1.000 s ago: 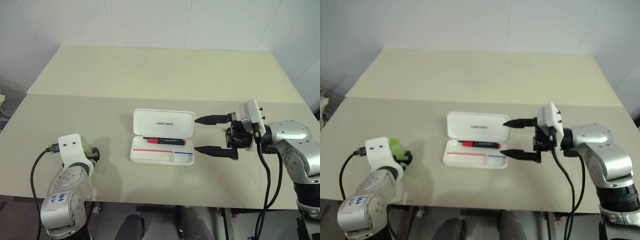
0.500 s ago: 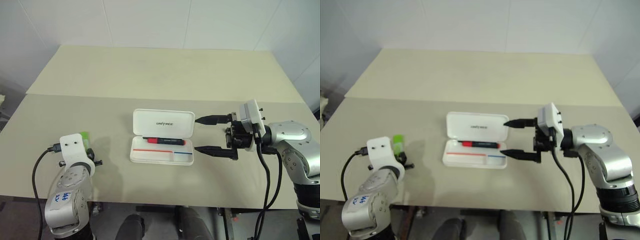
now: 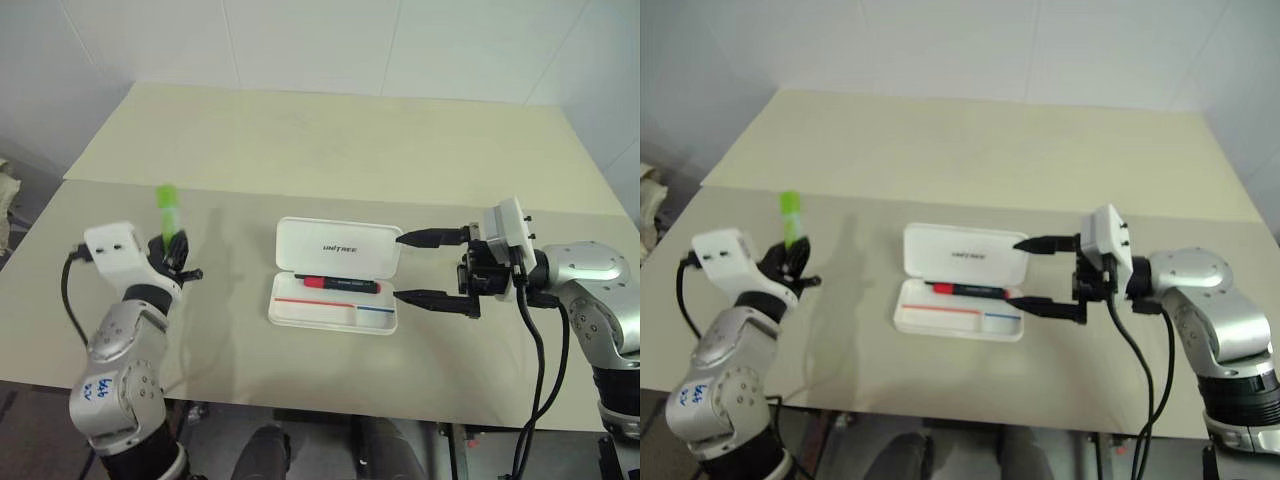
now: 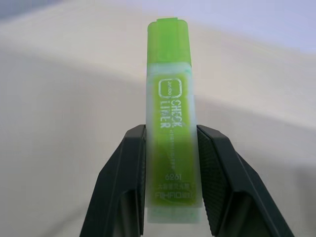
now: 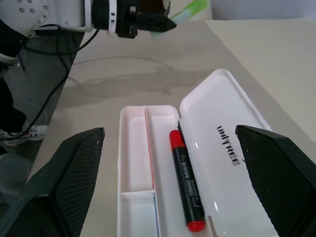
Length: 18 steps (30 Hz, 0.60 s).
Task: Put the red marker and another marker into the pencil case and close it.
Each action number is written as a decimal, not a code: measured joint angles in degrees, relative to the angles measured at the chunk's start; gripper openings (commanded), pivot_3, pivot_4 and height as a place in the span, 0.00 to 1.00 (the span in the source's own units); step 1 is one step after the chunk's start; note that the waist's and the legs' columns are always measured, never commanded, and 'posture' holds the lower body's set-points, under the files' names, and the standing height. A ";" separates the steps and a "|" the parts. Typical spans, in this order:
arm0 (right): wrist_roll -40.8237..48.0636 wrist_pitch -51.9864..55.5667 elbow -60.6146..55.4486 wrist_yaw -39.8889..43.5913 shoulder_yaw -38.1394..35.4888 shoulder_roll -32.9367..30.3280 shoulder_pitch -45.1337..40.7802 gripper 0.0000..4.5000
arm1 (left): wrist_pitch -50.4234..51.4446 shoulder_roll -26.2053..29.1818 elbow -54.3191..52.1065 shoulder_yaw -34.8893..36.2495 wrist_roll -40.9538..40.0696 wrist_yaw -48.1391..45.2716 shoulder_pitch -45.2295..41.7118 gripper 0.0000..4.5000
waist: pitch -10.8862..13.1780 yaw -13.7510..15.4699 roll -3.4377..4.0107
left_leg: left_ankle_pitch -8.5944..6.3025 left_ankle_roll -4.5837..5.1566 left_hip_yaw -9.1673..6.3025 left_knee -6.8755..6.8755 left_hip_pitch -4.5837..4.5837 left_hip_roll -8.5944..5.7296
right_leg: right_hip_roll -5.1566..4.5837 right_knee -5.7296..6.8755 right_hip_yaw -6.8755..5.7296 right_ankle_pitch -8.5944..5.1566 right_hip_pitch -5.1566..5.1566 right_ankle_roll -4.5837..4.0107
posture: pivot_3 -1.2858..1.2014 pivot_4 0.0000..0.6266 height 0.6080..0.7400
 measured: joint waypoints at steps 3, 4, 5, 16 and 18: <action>-0.74 -0.38 1.17 -0.54 -0.52 -0.16 0.69 1.00 | -6.32 4.06 3.87 -1.30 -0.63 -6.17 0.42 0.23 | 0.00 -0.02 0.01 | -0.05 0.09 0.04 -0.02 -0.02 0.01 | -0.04 -0.11 0.01 0.01 0.00 0.01 | 0.52 0.24 1.00; -0.93 -0.53 1.57 -0.78 -1.05 -0.19 1.02 1.00 | -7.80 5.29 5.34 -1.68 -1.17 -8.44 0.42 0.23 | 0.00 -0.01 0.00 | -0.06 0.09 0.04 -0.02 -0.03 0.01 | -0.03 -0.12 0.01 0.00 0.00 0.01 | 0.52 0.24 1.00; -1.01 -0.82 1.81 -1.08 -1.76 -0.25 1.39 1.00 | -9.02 6.35 6.65 -2.02 -2.26 -11.09 0.33 0.23 | 0.00 -0.01 0.01 | -0.06 0.09 0.04 -0.05 -0.04 0.02 | -0.03 -0.13 0.01 0.00 -0.02 0.01 | 0.52 0.24 1.00; -1.82 -2.54 2.15 -4.13 -5.86 -1.23 4.98 1.00 | -15.51 24.54 13.52 -9.44 -16.28 -46.77 -3.77 0.23 | 0.08 -0.24 0.14 | -0.11 0.11 0.09 -0.13 -0.06 0.09 | -0.01 -0.17 0.03 -0.02 -0.06 -0.03 | 0.52 0.24 1.00; -1.80 -2.57 1.85 -4.81 -6.84 -1.48 6.24 1.00 | -15.45 26.98 13.83 -11.16 -17.54 -50.80 -4.58 0.23 | 0.10 -0.17 0.18 | -0.11 0.11 0.07 -0.13 -0.06 0.11 | 0.02 -0.16 0.01 -0.02 -0.07 -0.04 | 0.52 0.24 1.00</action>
